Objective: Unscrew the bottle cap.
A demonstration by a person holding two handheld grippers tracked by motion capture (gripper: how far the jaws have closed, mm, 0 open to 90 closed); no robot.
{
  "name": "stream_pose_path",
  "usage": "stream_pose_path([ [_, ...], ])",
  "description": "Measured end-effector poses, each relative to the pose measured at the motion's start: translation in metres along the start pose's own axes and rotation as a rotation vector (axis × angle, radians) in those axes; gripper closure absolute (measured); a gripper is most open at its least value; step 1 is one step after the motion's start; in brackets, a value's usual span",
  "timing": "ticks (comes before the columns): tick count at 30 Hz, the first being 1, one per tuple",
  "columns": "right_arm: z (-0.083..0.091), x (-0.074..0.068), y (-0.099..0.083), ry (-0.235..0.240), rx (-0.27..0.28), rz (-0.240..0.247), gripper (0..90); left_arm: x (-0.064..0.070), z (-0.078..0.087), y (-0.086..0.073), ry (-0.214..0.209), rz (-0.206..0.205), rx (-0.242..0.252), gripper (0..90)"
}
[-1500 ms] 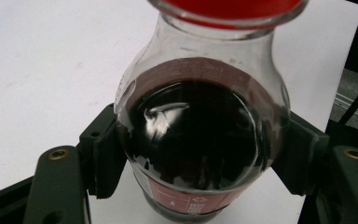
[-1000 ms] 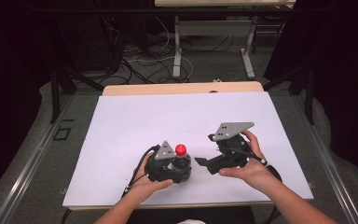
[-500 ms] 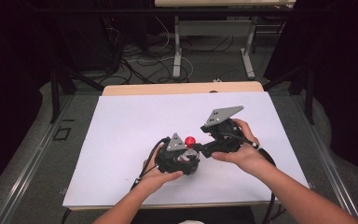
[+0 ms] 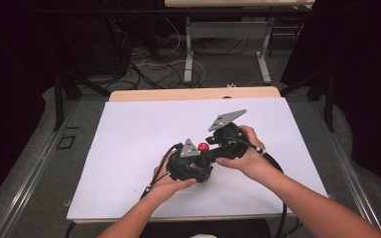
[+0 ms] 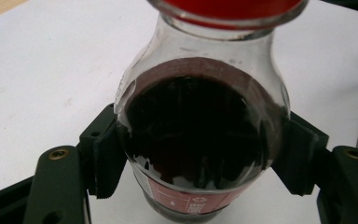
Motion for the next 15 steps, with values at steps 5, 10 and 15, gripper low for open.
stream_pose_path([
  [5,-0.0023,-0.0030,0.0002,0.002,-0.020,-0.015,57.0,-0.0004,-0.0004,-0.0016,-0.001,0.001,-0.001,29.9],
  [10,-0.0048,-0.0031,0.0010,0.000,-0.033,-0.035,60.3,-0.0008,-0.0008,-0.0032,0.002,-0.003,-0.009,29.9],
  [15,-0.0052,-0.0049,0.0015,0.029,-0.070,-0.023,60.8,0.0005,-0.0001,-0.0051,-0.005,-0.008,-0.010,30.0],
])
Point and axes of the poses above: each handheld gripper's, and its own axes: z roughly backward along the jaws, y roughly out of its top, x roughly to its right, the point moved 5 cm from there along -z, roughly forward along the jaws, and after that the axes turned 9 degrees about -y, right-handed, at the moved point
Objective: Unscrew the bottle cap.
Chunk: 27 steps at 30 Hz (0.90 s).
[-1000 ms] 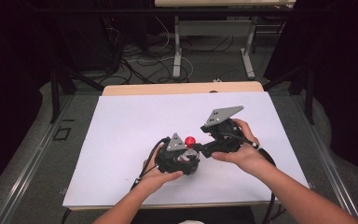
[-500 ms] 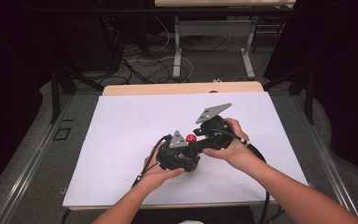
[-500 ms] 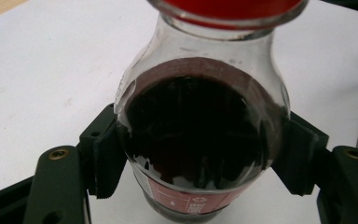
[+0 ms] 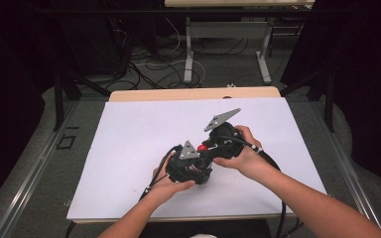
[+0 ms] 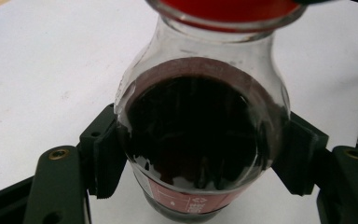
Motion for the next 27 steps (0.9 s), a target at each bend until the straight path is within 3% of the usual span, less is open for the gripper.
stream_pose_path([
  [3,-0.001,0.001,0.001,0.022,-0.007,0.017,61.0,0.002,0.002,0.000,-0.009,-0.007,-0.005,30.0],
  [5,0.001,0.003,0.002,0.078,-0.028,0.048,61.3,0.002,0.002,0.000,-0.017,-0.007,0.000,30.1],
  [7,0.000,0.005,0.004,0.104,-0.008,0.112,61.5,0.003,0.003,0.001,-0.016,-0.009,0.012,30.0],
  [11,0.000,0.009,0.006,0.153,-0.011,0.169,61.6,0.004,0.003,0.001,-0.016,-0.015,0.012,30.1],
  [12,0.000,0.010,0.007,0.188,-0.020,0.204,61.6,0.004,0.003,0.001,-0.018,-0.018,0.010,30.1],
  [15,-0.002,0.014,0.007,0.239,-0.027,0.244,61.7,0.006,0.003,0.000,-0.031,-0.010,0.007,30.2],
  [18,-0.002,0.014,0.007,0.257,-0.033,0.278,61.7,0.007,0.003,-0.001,-0.049,-0.014,-0.012,30.2],
  [20,-0.002,0.013,0.007,0.282,-0.033,0.346,61.8,0.008,0.001,-0.001,-0.051,-0.029,0.003,30.2],
  [23,-0.001,0.013,0.008,0.310,-0.016,0.406,61.7,0.009,0.002,-0.001,-0.065,-0.032,0.007,30.2],
  [27,0.000,0.014,0.009,0.326,0.001,0.433,61.3,0.010,0.003,0.001,-0.065,-0.034,0.016,30.1],
])
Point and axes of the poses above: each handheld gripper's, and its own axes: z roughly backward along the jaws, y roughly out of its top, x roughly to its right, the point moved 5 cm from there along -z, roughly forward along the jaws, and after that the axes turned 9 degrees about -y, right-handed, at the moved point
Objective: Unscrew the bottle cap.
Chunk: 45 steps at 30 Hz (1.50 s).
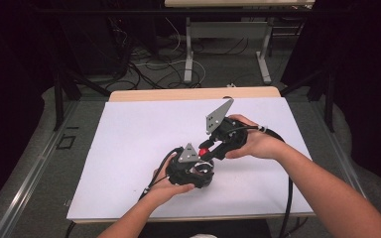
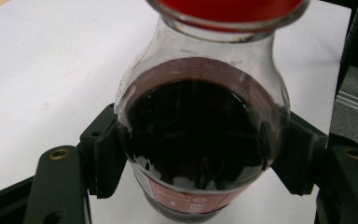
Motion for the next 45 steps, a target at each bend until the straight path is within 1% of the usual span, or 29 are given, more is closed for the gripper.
stream_pose_path([
  [1,0.001,0.000,0.000,-0.004,0.002,-0.008,61.1,0.000,0.001,0.000,-0.010,0.007,-0.004,30.1],
  [2,0.001,0.000,0.001,-0.014,0.001,-0.027,60.8,0.000,0.000,0.001,0.001,0.012,0.010,30.1],
  [3,0.001,0.000,0.001,-0.014,0.001,-0.027,60.8,-0.001,0.001,0.001,0.002,0.017,0.009,30.1],
  [4,0.002,0.000,0.002,-0.046,0.002,-0.075,56.7,-0.002,0.002,0.001,0.002,0.032,0.010,30.1],
  [5,0.003,0.000,0.003,-0.071,0.001,-0.101,54.9,-0.003,0.003,0.001,0.007,0.041,0.009,30.1],
  [7,0.004,0.000,0.005,-0.097,0.004,-0.157,50.8,-0.006,0.003,0.001,0.025,0.047,0.017,30.1],
  [10,0.004,-0.003,0.007,-0.178,-0.008,-0.233,50.5,-0.008,0.004,0.000,0.031,0.050,0.014,30.1],
  [11,0.004,-0.003,0.007,-0.205,-0.008,-0.258,51.0,-0.009,0.005,0.000,0.022,0.058,0.003,30.0],
  [12,0.004,-0.003,0.007,-0.205,-0.008,-0.258,51.0,-0.009,0.005,0.000,0.022,0.058,0.003,30.1],
  [13,0.005,-0.007,0.009,-0.231,-0.028,-0.329,53.3,-0.008,0.005,0.000,0.019,0.065,0.006,30.0],
  [14,0.005,-0.007,0.009,-0.231,-0.028,-0.329,53.3,-0.008,0.005,0.000,0.019,0.065,0.006,30.0],
  [15,0.005,-0.010,0.011,-0.278,-0.035,-0.372,56.1,-0.009,0.004,0.000,0.036,0.066,0.023,30.0],
  [19,0.003,-0.015,0.012,-0.293,-0.064,-0.390,60.7,-0.009,0.005,0.000,0.045,0.061,0.007,30.0],
  [20,0.001,-0.015,0.012,-0.324,-0.065,-0.404,60.8,-0.010,0.005,0.000,0.053,0.063,0.005,30.1],
  [21,0.000,-0.016,0.012,-0.327,-0.067,-0.426,60.9,-0.010,0.004,-0.001,0.056,0.078,0.011,30.1],
  [23,-0.001,-0.015,0.012,-0.331,-0.063,-0.442,61.0,-0.011,0.005,-0.002,0.057,0.070,-0.004,30.1],
  [25,-0.001,-0.014,0.011,-0.318,-0.064,-0.411,61.0,-0.011,0.005,-0.002,0.049,0.066,-0.005,30.1],
  [27,-0.001,-0.011,0.010,-0.277,-0.068,-0.370,61.1,-0.010,0.004,-0.002,0.053,0.073,0.006,30.1],
  [31,0.001,-0.006,0.009,-0.168,-0.078,-0.297,61.2,-0.008,0.004,-0.002,0.029,0.071,-0.003,30.1],
  [32,0.001,-0.005,0.008,-0.144,-0.074,-0.279,61.2,-0.006,0.003,-0.002,0.028,0.069,0.010,30.2],
  [35,0.001,0.001,0.007,-0.095,-0.046,-0.195,61.1,-0.005,0.003,-0.002,0.019,0.049,0.006,30.2],
  [36,0.001,0.001,0.006,-0.059,-0.034,-0.136,61.1,-0.005,0.002,-0.002,0.018,0.046,0.007,30.1],
  [37,0.001,0.002,0.006,-0.052,-0.031,-0.122,61.0,-0.005,0.002,-0.002,0.020,0.044,0.009,30.1],
  [38,0.001,0.004,0.006,-0.032,-0.021,-0.090,60.9,-0.005,0.002,-0.002,0.020,0.044,0.009,30.1],
  [40,0.001,0.004,0.006,-0.049,-0.017,-0.089,60.7,-0.006,0.003,-0.001,0.024,0.054,0.013,30.1],
  [42,0.002,0.000,0.008,-0.081,-0.024,-0.151,59.5,-0.005,0.004,-0.001,0.024,0.060,0.010,30.1],
  [43,0.002,0.000,0.008,-0.081,-0.024,-0.151,59.5,-0.006,0.005,-0.001,0.033,0.065,0.015,30.1],
  [44,0.003,-0.004,0.009,-0.142,-0.036,-0.245,56.2,-0.006,0.006,-0.001,0.035,0.068,0.013,30.1],
  [45,0.004,-0.008,0.009,-0.169,-0.050,-0.309,56.4,-0.007,0.008,-0.001,0.029,0.076,0.001,30.1],
])
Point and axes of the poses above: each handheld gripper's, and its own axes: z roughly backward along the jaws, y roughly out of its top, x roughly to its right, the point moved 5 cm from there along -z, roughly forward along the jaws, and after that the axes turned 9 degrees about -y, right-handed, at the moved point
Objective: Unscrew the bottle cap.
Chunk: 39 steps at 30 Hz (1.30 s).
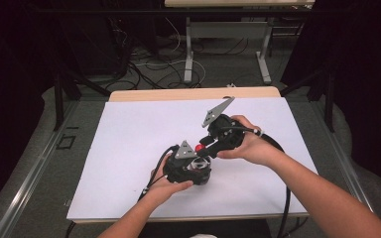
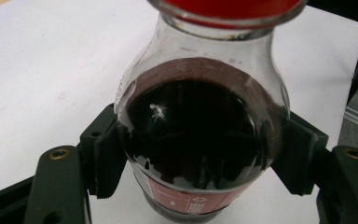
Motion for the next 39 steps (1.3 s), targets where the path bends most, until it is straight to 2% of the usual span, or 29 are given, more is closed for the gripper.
stream_pose_path([
  [2,-0.001,-0.002,0.000,-0.050,0.012,-0.053,57.0,-0.001,-0.001,0.000,0.015,0.010,0.018,30.1],
  [3,-0.001,-0.004,0.000,-0.071,0.012,-0.095,56.9,-0.001,-0.001,0.000,0.015,0.010,0.018,30.0],
  [5,-0.003,-0.006,-0.001,-0.116,0.007,-0.125,57.8,-0.001,-0.002,0.001,0.018,0.008,0.028,30.1],
  [6,-0.004,-0.007,-0.001,-0.118,0.000,-0.138,57.8,-0.001,-0.002,0.001,0.018,0.008,0.028,30.0],
  [8,-0.007,-0.009,-0.001,-0.141,0.007,-0.134,57.5,-0.001,-0.002,0.001,0.023,0.011,0.028,30.0],
  [11,-0.008,-0.011,0.000,-0.152,-0.009,-0.158,60.2,-0.001,-0.002,0.001,0.023,0.010,0.022,30.0],
  [12,-0.009,-0.011,0.001,-0.173,0.002,-0.166,60.4,-0.001,-0.002,0.001,0.023,0.010,0.022,30.0],
  [13,-0.010,-0.011,0.002,-0.172,0.022,-0.178,60.4,-0.001,-0.001,0.001,0.026,0.014,0.030,30.1],
  [15,-0.009,-0.011,0.001,-0.184,0.012,-0.181,60.7,-0.001,-0.001,0.001,0.027,0.014,0.030,30.1],
  [17,-0.008,-0.012,0.001,-0.170,0.000,-0.167,60.9,-0.001,-0.001,0.001,0.028,0.006,0.026,30.1],
  [18,-0.009,-0.012,0.001,-0.161,0.001,-0.153,61.1,-0.001,0.000,0.000,0.016,0.000,0.003,30.1],
  [19,-0.009,-0.011,0.001,-0.150,0.000,-0.133,61.1,-0.001,0.000,0.000,0.016,0.000,0.003,30.2],
  [20,-0.009,-0.009,0.001,-0.129,-0.007,-0.120,61.3,-0.001,-0.001,0.000,0.023,0.000,0.017,30.2],
  [22,-0.009,-0.006,0.000,-0.084,-0.019,-0.074,61.3,0.000,-0.001,-0.001,0.007,-0.011,-0.006,30.2],
  [23,-0.009,-0.004,0.000,-0.064,-0.015,-0.049,61.4,0.001,-0.002,0.000,0.012,0.000,0.019,30.2],
  [24,-0.009,-0.002,0.000,-0.038,-0.017,-0.034,61.4,0.001,-0.002,0.000,0.012,0.000,0.019,30.2],
  [26,-0.007,-0.001,-0.001,0.011,-0.026,0.038,61.5,0.002,-0.001,0.000,-0.005,-0.017,0.002,30.2],
  [27,-0.007,-0.001,-0.001,0.011,-0.026,0.038,61.5,0.004,-0.002,-0.001,-0.007,-0.013,0.008,30.2],
  [28,-0.006,0.000,-0.001,0.033,-0.033,0.051,61.5,0.004,-0.002,0.000,-0.008,-0.025,0.014,30.2],
  [29,-0.006,0.002,-0.001,0.069,-0.011,0.143,61.5,0.006,-0.002,0.000,-0.014,-0.035,0.016,30.2],
  [30,-0.005,0.003,-0.001,0.085,-0.012,0.162,61.4,0.007,-0.002,0.000,-0.029,-0.036,0.006,30.2],
  [32,-0.005,0.005,-0.001,0.121,0.013,0.244,61.2,0.008,-0.002,0.001,-0.020,-0.034,0.015,30.1],
  [33,-0.004,0.006,-0.002,0.131,0.016,0.259,61.0,0.008,-0.002,0.001,-0.018,-0.031,0.015,30.1],
  [35,-0.003,0.005,-0.002,0.120,0.011,0.215,60.5,0.008,-0.002,0.001,-0.017,-0.029,0.015,30.1],
  [36,-0.003,0.004,-0.002,0.111,0.010,0.185,57.8,0.007,0.000,0.001,-0.023,-0.024,-0.005,30.1],
  [37,-0.004,0.004,-0.002,0.079,0.008,0.156,52.6,0.007,0.000,0.001,-0.023,-0.024,-0.005,30.1],
  [38,-0.004,0.004,-0.001,0.055,0.013,0.126,51.9,0.006,-0.001,0.001,-0.006,-0.017,0.017,30.1],
  [39,-0.002,0.002,0.000,0.037,0.020,0.096,51.7,0.004,0.000,0.001,-0.001,-0.017,0.012,30.1],
])
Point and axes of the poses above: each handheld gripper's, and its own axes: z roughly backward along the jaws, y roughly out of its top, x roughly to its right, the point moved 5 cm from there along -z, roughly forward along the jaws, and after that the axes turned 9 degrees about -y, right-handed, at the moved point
